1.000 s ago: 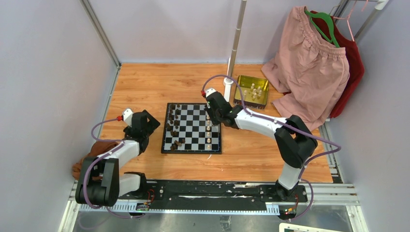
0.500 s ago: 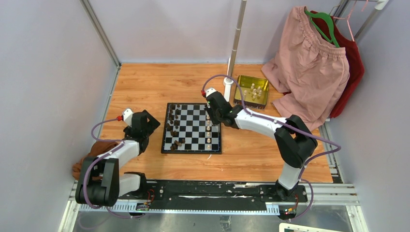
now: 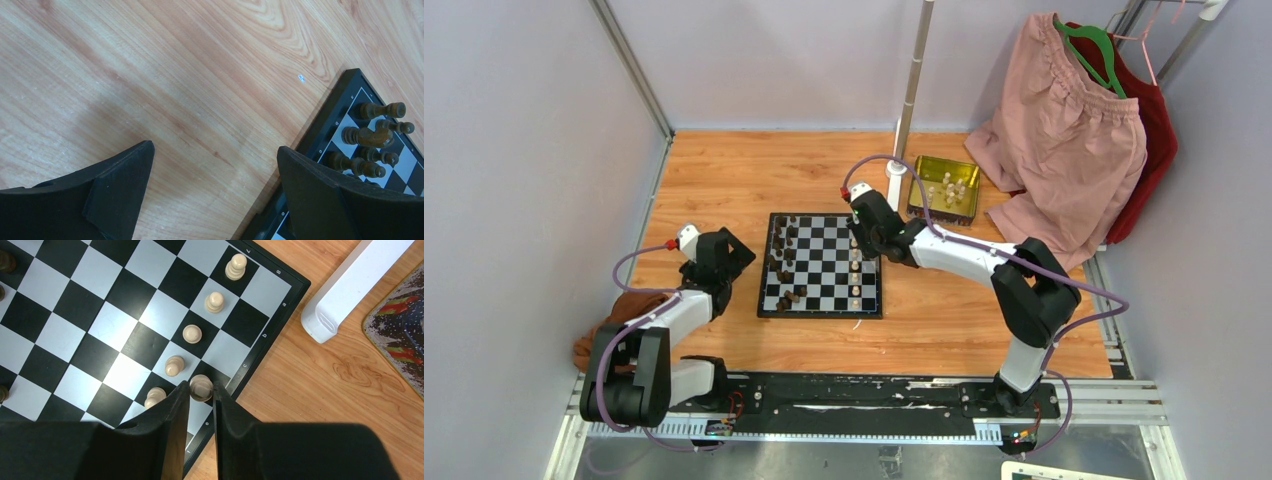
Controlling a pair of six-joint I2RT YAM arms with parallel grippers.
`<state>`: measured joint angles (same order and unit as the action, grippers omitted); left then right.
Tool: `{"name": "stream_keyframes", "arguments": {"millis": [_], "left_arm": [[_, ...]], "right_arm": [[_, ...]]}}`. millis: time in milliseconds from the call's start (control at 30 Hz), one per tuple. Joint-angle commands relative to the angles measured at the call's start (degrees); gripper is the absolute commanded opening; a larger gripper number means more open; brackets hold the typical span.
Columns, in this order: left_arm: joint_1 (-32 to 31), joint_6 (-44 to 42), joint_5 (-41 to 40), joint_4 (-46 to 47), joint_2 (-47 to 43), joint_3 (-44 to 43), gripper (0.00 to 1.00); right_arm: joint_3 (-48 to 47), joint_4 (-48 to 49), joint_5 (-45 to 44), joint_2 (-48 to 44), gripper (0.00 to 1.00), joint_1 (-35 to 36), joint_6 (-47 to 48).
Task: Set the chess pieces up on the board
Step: Place the chess piece on the chessboard, then pick up the chess piece from the storage box.
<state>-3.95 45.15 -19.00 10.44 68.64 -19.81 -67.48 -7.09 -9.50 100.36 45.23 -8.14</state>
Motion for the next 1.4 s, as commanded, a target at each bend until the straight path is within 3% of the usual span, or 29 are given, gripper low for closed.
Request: {"name": "stream_keyframes", "arguments": {"millis": [0, 767, 900, 1133, 1367], "left_arm": [[-0.42, -0.94, 0.11, 1.12, -0.08, -0.21, 1.00], [-0.63, -1.02, -0.15, 1.10, -0.21, -0.07, 1.00], [-0.71, -1.02, -0.16, 1.12, -0.18, -0.06, 1.00], [-0.67, -0.99, -0.13, 1.14, -0.04, -0.12, 1.00], [-0.65, -1.02, -0.16, 1.11, 0.57, -0.62, 1.00]], "right_arm": [[1.89, -1.42, -1.05, -0.92, 0.28, -0.50, -0.44], [1.40, -3.53, -0.95, -8.49, 0.34, 0.29, 0.16], [0.44, -3.93, -4.50, -11.66, 0.37, -0.06, 0.88], [-3.04, -4.68, -5.71, -11.24, 0.37, -9.24, 1.24], [-9.51, -4.72, -2.81, -3.86, 0.38, -19.72, 1.84]]}}
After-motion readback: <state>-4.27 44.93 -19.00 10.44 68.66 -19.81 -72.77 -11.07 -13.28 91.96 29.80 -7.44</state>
